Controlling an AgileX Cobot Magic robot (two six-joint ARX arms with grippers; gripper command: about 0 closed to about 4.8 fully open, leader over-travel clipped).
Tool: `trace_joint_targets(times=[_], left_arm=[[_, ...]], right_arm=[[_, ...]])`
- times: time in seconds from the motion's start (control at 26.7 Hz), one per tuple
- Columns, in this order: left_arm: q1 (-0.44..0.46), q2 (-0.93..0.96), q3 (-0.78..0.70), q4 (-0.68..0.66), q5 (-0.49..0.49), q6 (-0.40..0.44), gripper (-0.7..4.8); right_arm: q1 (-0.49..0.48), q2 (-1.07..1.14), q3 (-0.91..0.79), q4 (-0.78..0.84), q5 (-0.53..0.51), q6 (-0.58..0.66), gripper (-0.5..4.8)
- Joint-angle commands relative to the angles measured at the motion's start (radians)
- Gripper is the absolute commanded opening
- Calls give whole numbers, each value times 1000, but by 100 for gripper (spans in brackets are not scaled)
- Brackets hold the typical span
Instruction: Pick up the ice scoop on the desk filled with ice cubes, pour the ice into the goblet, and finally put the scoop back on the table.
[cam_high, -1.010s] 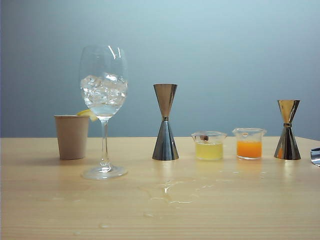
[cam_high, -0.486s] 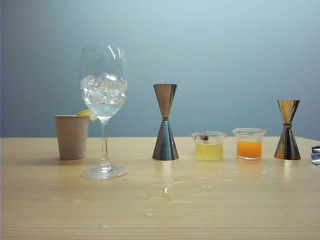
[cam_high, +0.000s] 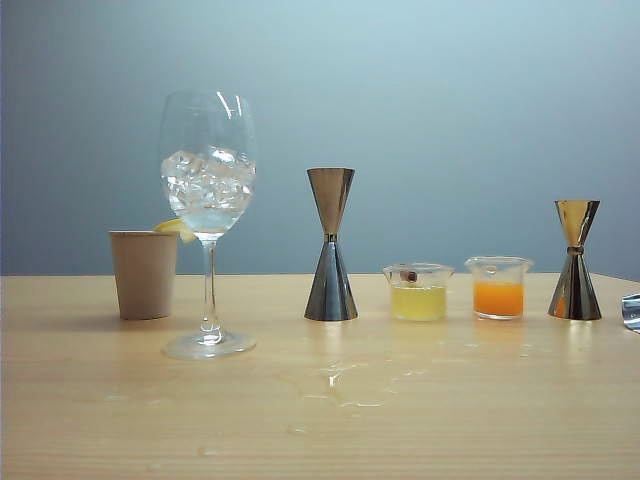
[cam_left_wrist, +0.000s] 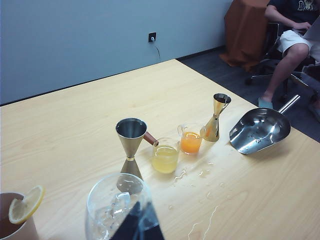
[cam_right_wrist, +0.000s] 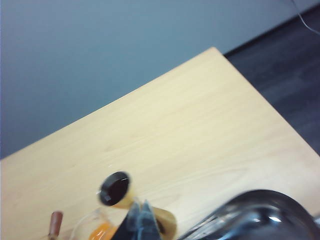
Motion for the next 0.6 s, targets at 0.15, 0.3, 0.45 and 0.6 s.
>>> trace_joint_targets(times=[0.15, 0.3, 0.45, 0.6], left_arm=[[0, -3, 3, 25, 4, -6, -6], [0, -9, 3, 26, -31, -40, -6], [0, -42, 2, 25, -126, -40, -6], [-1, -84, -35, 26, -154, -40, -6]], right_arm=[[135, -77, 5, -57, 132, -102, -6], [216, -124, 3, -127, 173, -167, -6], [307, -172, 2, -154, 236, -249, -6], [318, -183, -4, -184, 232, -254, -6]])
